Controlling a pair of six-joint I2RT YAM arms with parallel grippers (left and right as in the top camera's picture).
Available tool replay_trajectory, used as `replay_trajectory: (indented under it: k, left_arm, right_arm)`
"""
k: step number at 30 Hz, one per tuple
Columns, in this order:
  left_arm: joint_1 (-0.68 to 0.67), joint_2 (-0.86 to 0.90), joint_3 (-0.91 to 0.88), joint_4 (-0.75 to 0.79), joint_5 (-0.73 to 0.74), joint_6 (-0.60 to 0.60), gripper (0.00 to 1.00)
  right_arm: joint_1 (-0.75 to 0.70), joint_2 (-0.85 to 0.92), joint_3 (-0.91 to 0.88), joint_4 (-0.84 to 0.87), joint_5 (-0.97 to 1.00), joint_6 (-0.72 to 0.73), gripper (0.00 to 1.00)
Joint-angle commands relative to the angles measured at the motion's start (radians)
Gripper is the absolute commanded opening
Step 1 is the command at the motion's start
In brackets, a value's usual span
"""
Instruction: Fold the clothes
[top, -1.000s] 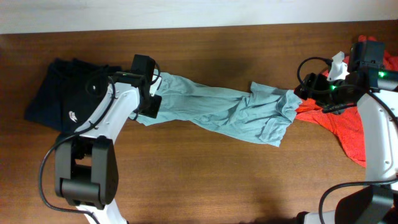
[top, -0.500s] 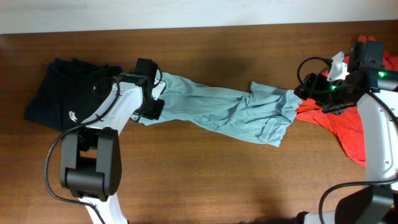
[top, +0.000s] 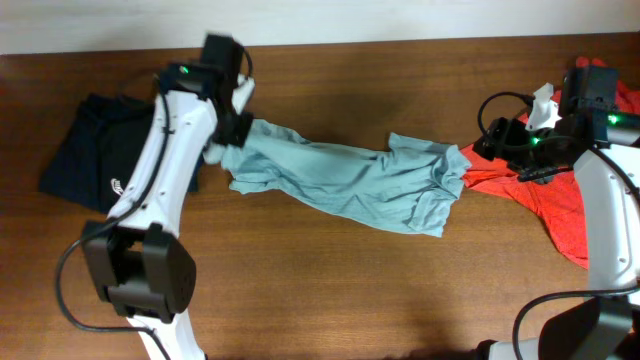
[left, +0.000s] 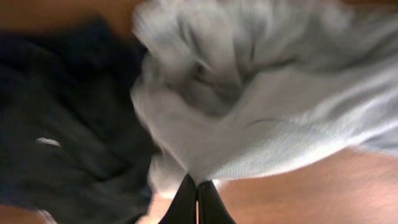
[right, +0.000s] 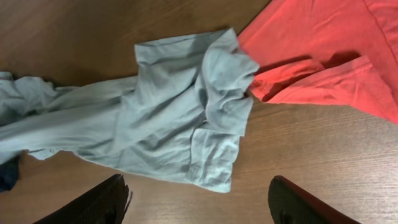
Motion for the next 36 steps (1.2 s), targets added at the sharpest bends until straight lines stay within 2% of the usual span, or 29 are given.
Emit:
replay_trajectory:
  k: [1, 7, 13, 23, 26, 30, 33, 36]
  left_arm:
    - [0.003, -0.029, 0.153, -0.044, -0.019, -0.018, 0.01]
    - [0.003, -0.030, 0.203, -0.069, -0.030, -0.016, 0.00]
    - [0.003, -0.034, 0.215, -0.076, -0.030, -0.016, 0.00]
    - [0.002, -0.035, 0.215, -0.102, -0.018, -0.016, 0.00]
    - [0.001, -0.035, 0.215, -0.105, -0.018, -0.016, 0.01]
    - [-0.013, -0.034, 0.215, -0.105, -0.018, -0.016, 0.00]
    - [-0.024, -0.035, 0.215, -0.105, -0.018, -0.016, 0.00]
    - [-0.032, -0.035, 0.215, -0.106, -0.019, -0.016, 0.00]
  right_arm:
    - [0.003, 0.032, -0.020, 0.001, 0.013, -0.004, 0.77]
    - [0.028, 0.084, -0.077, 0.020, -0.005, -0.031, 0.72]
    - [0.117, 0.152, -0.139, 0.088, -0.033, -0.073, 0.72]
    - [0.317, 0.241, -0.170, 0.414, -0.161, -0.061, 0.72]
    - [0.385, 0.265, -0.170, 0.526, -0.126, 0.021, 0.72]
    - [0.459, 0.308, -0.170, 0.636, -0.093, 0.200, 0.71]
    - [0.499, 0.344, -0.170, 0.661, -0.084, 0.365, 0.64]
    - [0.518, 0.365, -0.170, 0.656, -0.051, 0.487, 0.63]
